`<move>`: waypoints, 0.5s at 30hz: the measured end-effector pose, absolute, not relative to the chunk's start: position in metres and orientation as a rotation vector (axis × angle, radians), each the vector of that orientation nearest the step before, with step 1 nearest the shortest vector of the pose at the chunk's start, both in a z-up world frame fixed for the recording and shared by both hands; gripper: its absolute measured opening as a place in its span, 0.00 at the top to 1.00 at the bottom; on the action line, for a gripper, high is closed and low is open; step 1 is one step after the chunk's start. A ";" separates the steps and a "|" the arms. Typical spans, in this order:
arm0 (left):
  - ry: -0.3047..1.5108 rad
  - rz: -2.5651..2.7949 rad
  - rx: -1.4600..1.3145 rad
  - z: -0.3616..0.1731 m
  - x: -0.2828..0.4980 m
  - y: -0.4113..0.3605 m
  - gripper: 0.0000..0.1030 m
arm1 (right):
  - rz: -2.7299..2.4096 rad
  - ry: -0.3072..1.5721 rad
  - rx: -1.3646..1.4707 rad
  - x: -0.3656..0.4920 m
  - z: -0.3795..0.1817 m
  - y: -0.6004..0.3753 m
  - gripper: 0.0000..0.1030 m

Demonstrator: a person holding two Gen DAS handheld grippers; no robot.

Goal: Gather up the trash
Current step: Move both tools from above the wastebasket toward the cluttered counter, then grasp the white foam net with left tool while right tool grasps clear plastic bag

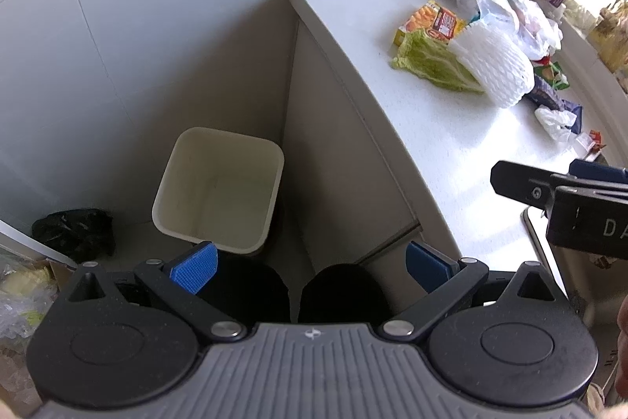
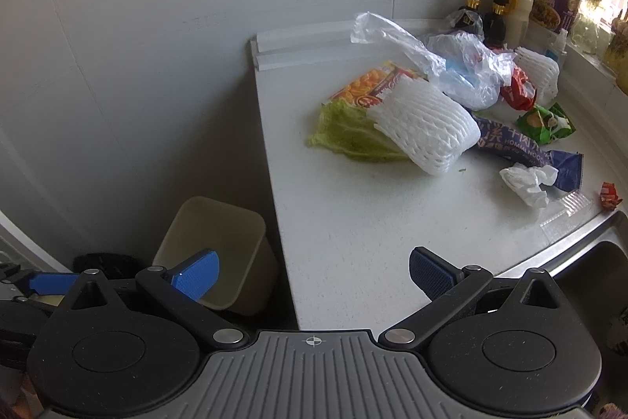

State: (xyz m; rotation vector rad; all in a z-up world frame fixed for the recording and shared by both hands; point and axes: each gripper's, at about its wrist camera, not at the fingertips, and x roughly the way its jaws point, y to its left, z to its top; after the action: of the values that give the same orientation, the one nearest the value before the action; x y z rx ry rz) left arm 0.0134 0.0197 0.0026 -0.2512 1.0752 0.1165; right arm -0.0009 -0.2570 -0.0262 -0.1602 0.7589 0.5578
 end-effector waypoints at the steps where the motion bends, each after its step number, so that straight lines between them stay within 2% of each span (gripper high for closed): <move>1: 1.069 0.118 -0.254 0.003 0.015 0.020 0.01 | 0.555 0.764 -0.153 0.001 -0.027 -0.257 0.00; 15: 0.933 0.064 -0.315 -0.010 0.050 0.029 0.01 | 0.505 0.648 -0.098 0.039 -0.017 -0.249 0.00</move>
State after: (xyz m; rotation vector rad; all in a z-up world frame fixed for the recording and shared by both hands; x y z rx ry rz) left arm 0.0504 0.0288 -0.0102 -0.3148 0.9331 0.0640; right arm 0.0388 -0.2493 -0.0165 -0.0984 0.6483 0.5051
